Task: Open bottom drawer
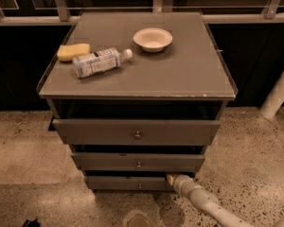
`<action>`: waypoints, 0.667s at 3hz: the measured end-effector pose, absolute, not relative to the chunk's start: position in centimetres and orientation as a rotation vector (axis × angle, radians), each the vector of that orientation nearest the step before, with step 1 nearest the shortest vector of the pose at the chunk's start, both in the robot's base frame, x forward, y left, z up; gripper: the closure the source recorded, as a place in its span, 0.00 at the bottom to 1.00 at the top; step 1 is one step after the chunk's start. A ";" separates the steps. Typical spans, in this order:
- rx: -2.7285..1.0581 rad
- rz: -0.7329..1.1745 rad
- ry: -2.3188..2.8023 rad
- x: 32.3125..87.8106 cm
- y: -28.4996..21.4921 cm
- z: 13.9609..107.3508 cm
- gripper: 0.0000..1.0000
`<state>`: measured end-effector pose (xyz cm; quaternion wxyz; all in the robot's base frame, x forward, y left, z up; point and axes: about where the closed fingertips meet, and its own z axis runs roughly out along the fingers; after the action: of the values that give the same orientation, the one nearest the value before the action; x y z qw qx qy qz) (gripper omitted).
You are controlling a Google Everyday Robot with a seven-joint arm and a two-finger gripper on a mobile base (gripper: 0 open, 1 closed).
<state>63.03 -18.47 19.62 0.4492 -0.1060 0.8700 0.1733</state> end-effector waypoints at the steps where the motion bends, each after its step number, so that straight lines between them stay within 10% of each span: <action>1: -0.239 0.439 2.168 64.7 -17.3 21.3 1.00; 2: -0.232 0.437 2.175 64.4 -17.3 21.3 1.00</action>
Offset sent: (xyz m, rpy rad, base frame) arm -0.0717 -0.0027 0.0173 -0.0614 0.3346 -0.1218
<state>64.43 -17.27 21.30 0.4397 -0.0935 0.8758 0.1758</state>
